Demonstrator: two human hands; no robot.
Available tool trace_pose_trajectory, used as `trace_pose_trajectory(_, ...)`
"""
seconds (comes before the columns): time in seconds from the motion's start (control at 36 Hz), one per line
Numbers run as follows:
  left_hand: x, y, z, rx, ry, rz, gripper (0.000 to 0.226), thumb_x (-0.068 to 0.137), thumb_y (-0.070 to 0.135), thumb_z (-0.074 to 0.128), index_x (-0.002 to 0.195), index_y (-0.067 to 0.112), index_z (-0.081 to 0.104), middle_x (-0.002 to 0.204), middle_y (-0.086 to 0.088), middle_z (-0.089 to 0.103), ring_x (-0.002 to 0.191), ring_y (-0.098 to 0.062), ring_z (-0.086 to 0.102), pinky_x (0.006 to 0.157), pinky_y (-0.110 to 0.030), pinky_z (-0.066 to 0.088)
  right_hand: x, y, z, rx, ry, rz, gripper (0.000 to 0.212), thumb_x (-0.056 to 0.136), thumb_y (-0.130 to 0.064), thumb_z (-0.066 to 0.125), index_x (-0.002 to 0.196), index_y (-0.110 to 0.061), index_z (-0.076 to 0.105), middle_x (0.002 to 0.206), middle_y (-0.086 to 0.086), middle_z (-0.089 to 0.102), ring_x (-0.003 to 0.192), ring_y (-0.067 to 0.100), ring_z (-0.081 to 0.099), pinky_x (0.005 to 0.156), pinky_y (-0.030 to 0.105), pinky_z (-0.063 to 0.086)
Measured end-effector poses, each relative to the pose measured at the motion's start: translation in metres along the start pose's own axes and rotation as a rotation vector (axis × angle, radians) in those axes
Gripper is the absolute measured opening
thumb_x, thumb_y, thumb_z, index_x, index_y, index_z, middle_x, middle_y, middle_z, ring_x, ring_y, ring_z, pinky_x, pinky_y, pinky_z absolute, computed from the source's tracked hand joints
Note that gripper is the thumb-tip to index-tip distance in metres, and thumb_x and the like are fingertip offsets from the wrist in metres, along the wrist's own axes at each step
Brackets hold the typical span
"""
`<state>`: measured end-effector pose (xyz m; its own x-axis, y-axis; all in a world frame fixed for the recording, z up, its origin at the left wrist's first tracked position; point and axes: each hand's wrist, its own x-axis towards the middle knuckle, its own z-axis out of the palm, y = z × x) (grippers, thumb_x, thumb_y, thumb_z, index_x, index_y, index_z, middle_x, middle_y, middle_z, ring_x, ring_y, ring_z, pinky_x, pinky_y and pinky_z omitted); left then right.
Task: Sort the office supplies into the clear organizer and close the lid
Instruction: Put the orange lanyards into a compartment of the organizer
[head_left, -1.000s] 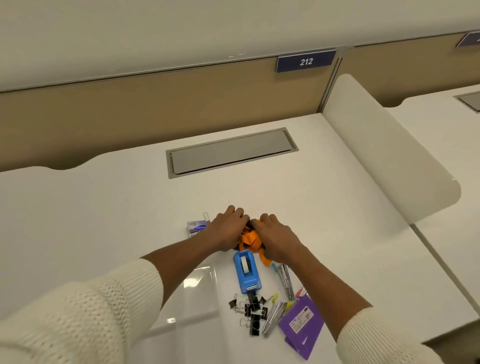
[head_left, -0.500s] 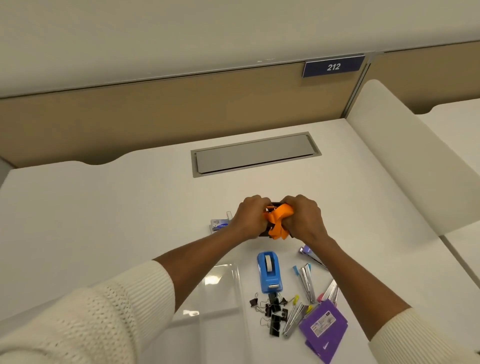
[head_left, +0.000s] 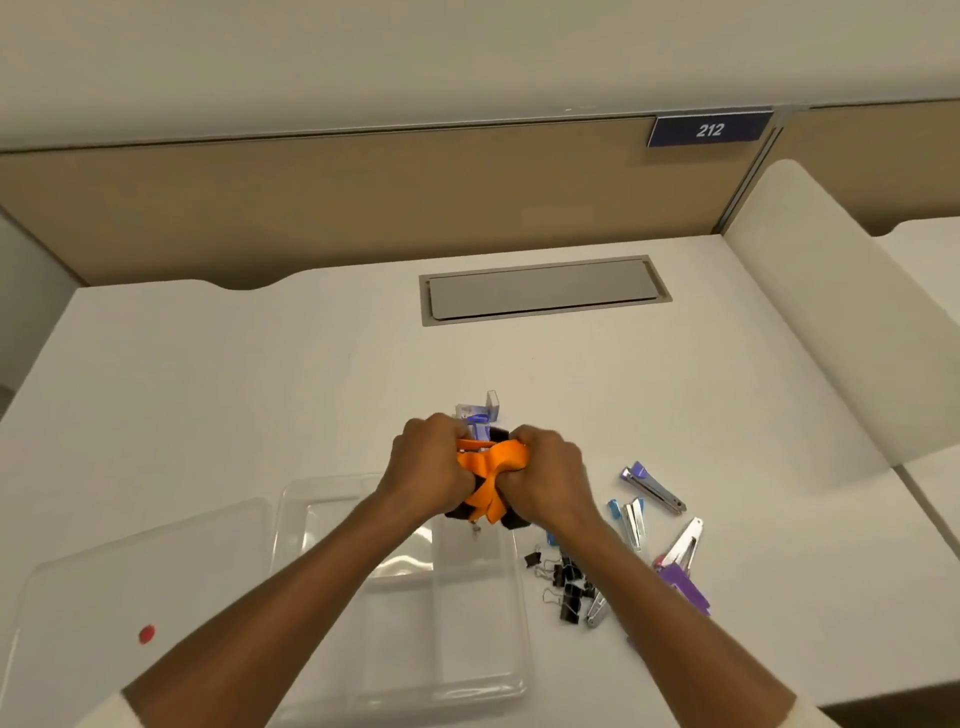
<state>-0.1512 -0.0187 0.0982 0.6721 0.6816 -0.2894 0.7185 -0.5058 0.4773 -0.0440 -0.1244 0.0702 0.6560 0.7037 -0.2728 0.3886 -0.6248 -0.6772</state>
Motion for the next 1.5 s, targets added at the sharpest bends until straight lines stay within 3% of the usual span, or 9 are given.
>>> trace_pose_trajectory(0.17, -0.017, -0.028, 0.029, -0.068, -0.030, -0.135, 0.035, 0.088, 0.026, 0.075, 0.119, 0.011, 0.067, 0.112, -0.010, 0.073, 0.102, -0.028, 0.069, 0.086, -0.037, 0.059, -0.017, 0.011, 0.035, 0.044, -0.148, 0.041, 0.054, 0.088, -0.019, 0.073, 0.139, -0.018, 0.056, 0.121, 0.006, 0.071, 0.104, 0.024, 0.071, 0.087, 0.039, 0.062)
trace_pose_trajectory(0.33, -0.032, -0.046, 0.041, -0.145, 0.004, -0.077, 0.045, 0.092, 0.022, 0.071, 0.135, 0.019, 0.060, 0.128, -0.004, 0.070, 0.110, -0.024, 0.067, 0.086, -0.028, 0.054, -0.032, 0.017, 0.040, -0.110, -0.092, -0.027, 0.067, 0.086, -0.013, 0.073, 0.146, -0.026, 0.045, 0.136, 0.003, 0.063, 0.119, 0.025, 0.064, 0.094, 0.037, 0.056)
trace_pose_trajectory(0.5, -0.041, -0.060, 0.047, -0.091, 0.010, 0.062, 0.031, 0.094, 0.028, 0.072, 0.125, 0.024, 0.069, 0.117, 0.000, 0.076, 0.100, -0.020, 0.071, 0.085, -0.024, 0.051, -0.045, 0.021, 0.048, -0.339, -0.091, -0.153, 0.038, 0.094, -0.015, 0.069, 0.129, -0.023, 0.060, 0.120, 0.002, 0.069, 0.103, 0.020, 0.065, 0.091, 0.032, 0.056)
trace_pose_trajectory(0.67, -0.043, -0.072, 0.063, 0.131, -0.121, 0.261, 0.018, 0.096, 0.015, 0.067, 0.112, 0.021, 0.071, 0.111, -0.002, 0.075, 0.097, -0.021, 0.071, 0.089, -0.030, 0.058, -0.051, 0.029, 0.071, -0.478, -0.197, -0.344, 0.048, 0.094, -0.001, 0.060, 0.140, -0.014, 0.055, 0.140, 0.006, 0.057, 0.120, 0.023, 0.059, 0.097, 0.030, 0.050)
trace_pose_trajectory(0.86, -0.032, -0.074, 0.078, 0.215, -0.139, 0.339, 0.026, 0.109, 0.028, 0.048, 0.121, 0.014, 0.067, 0.120, -0.006, 0.071, 0.105, -0.018, 0.069, 0.098, -0.026, 0.055, -0.037, 0.029, 0.070, -0.502, -0.275, -0.261, 0.032, 0.099, -0.006, 0.060, 0.131, -0.013, 0.064, 0.131, 0.008, 0.066, 0.113, 0.025, 0.066, 0.102, 0.032, 0.052)
trace_pose_trajectory(1.0, -0.035, -0.074, 0.074, 0.357, 0.033, 0.318, 0.027, 0.092, 0.023, 0.073, 0.116, 0.014, 0.068, 0.116, -0.007, 0.066, 0.111, -0.023, 0.057, 0.082, -0.031, 0.053, -0.034, 0.030, 0.062, -0.523, -0.155, -0.210, 0.018, 0.100, -0.012, 0.061, 0.114, -0.014, 0.071, 0.110, 0.007, 0.073, 0.098, 0.022, 0.068, 0.090, 0.032, 0.055)
trace_pose_trajectory(1.19, -0.030, -0.087, 0.086, 0.427, 0.040, 0.348, 0.033, 0.104, 0.039, 0.055, 0.126, 0.020, 0.069, 0.126, -0.003, 0.062, 0.115, -0.018, 0.051, 0.088, -0.024, 0.041, -0.040, 0.047, 0.077, -0.446, -0.279, -0.272, 0.038, 0.097, -0.007, 0.064, 0.135, -0.016, 0.061, 0.134, 0.004, 0.064, 0.116, 0.024, 0.065, 0.105, 0.032, 0.051)
trace_pose_trajectory(1.28, -0.024, -0.079, 0.083, 0.533, 0.019, 0.320, 0.038, 0.101, 0.041, 0.058, 0.127, 0.014, 0.067, 0.126, -0.006, 0.062, 0.118, -0.022, 0.049, 0.092, -0.029, 0.043, -0.037, 0.048, 0.077, -0.440, -0.288, -0.271, 0.033, 0.096, -0.005, 0.063, 0.127, -0.014, 0.065, 0.125, 0.006, 0.068, 0.107, 0.025, 0.066, 0.101, 0.036, 0.055)
trace_pose_trajectory(1.5, -0.029, -0.083, 0.081, 0.525, 0.041, 0.424, 0.032, 0.100, 0.029, 0.063, 0.127, 0.012, 0.064, 0.127, -0.008, 0.064, 0.117, -0.024, 0.050, 0.091, -0.033, 0.047, -0.034, 0.051, 0.035, -0.015, 0.244, -0.119, 0.019, 0.096, -0.015, 0.066, 0.110, -0.016, 0.079, 0.101, -0.002, 0.080, 0.081, 0.009, 0.074, 0.083, 0.032, 0.062)
